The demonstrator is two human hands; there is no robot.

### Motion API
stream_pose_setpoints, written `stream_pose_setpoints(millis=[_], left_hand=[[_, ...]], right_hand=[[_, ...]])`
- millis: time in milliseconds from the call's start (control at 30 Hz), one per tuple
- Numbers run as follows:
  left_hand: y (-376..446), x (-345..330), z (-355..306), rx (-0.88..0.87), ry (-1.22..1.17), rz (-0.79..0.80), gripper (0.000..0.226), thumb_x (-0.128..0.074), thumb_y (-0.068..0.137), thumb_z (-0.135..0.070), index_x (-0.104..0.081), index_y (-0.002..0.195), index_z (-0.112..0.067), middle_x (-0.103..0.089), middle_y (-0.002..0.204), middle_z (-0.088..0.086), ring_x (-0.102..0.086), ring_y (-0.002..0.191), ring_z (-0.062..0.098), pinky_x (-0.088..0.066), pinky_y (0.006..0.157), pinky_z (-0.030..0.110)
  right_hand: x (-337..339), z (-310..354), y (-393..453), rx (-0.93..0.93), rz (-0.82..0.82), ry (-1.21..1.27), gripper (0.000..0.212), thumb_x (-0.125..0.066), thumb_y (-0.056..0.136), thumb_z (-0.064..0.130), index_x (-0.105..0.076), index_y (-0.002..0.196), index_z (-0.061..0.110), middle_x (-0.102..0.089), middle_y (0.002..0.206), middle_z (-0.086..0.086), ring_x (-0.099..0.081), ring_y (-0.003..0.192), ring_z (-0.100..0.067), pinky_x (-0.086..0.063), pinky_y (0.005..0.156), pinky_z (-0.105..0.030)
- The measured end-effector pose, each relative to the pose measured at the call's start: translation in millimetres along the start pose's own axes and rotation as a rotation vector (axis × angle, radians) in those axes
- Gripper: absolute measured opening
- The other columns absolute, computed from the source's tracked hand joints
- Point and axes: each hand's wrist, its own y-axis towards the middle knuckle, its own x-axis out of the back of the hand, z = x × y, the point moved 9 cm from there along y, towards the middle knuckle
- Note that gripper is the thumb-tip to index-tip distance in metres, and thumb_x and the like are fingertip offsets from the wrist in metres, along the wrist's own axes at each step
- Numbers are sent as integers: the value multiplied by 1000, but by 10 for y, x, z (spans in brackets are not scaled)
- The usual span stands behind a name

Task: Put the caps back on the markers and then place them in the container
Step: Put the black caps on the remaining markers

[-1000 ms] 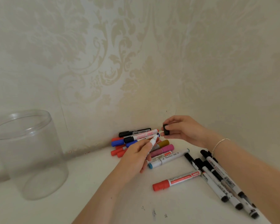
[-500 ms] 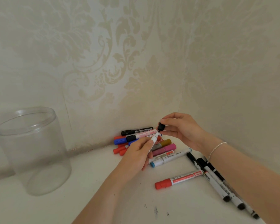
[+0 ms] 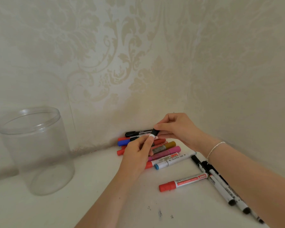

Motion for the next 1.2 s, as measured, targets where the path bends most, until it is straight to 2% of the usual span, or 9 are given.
stream_pose_setpoints(millis=[200,367,500,633,800,900,1033,1100,1200], left_hand=[[-38,102,-21,-60,22,-70,23,-51,97,-34,-71,94,-23,-51,51,-10,-41,46,1,-35,49,16],[-36,129,-54,-85,57,-90,23,-51,97,-32,-70,88,-24,-51,51,-11,-41,46,1,-34,48,14],[-37,86,-80,-80,63,-76,22,-51,98,-29,-66,83,-25,-56,51,-19,-48,47,-3,-34,48,8],[-62,-19,-129,-60,-19,-37,20,-50,99,-28,-66,90,-21,-60,57,-12,-54,49,-2,-39,49,9],[-71,-97,-150,-38,-163,68,26,-42,102,-24,-66,107,-15,-74,94,0,-71,85,14,-57,77,28],[-82,-47,-81,-21,-42,48,21,-49,98,-30,-66,105,-20,-70,86,-9,-67,79,3,-53,75,19],[-158,-139,-80,-98,154,137,10,-54,96,-31,-64,96,-32,-68,89,-16,-63,84,-1,-48,78,13],[-222,-229,-114,-149,244,199,9,-56,95,-29,-63,97,-35,-67,95,-18,-60,87,-7,-44,76,8],[-342,-416,-153,-230,290,325,13,-60,92,-28,-64,98,-38,-63,101,-17,-58,95,-4,-43,82,13]], right_hand=[[-58,41,-12,76,-195,-81,23,-77,77,11,-57,70,2,-71,78,-20,-71,67,-24,-61,67,-32],[-73,15,-22,62,-232,-55,23,-77,78,11,-56,69,5,-70,79,-19,-72,71,-26,-60,63,-30],[-149,0,-82,64,-186,-203,24,-75,77,12,-53,85,9,-63,78,-9,-64,68,-19,-55,60,-25],[-135,-39,-201,50,-215,-82,24,-68,81,3,-50,96,10,-62,79,-11,-61,72,-23,-55,75,-42],[302,303,-402,147,-382,148,25,-60,88,-1,-47,99,16,-60,93,-12,-71,72,-22,-59,75,-43],[604,502,-584,214,-465,78,37,-66,86,3,-45,114,16,-63,99,-11,-72,73,-18,-59,74,-37],[873,532,-801,188,-508,-26,20,-71,82,7,-59,96,14,-70,88,-5,-70,68,-15,-56,68,-27],[1022,435,-888,127,-540,-141,14,-70,83,9,-64,95,13,-70,83,-6,-68,68,-17,-54,68,-28],[1202,218,-985,25,-550,-383,11,-62,90,16,-64,100,15,-65,79,-8,-61,59,-19,-56,59,-33]])
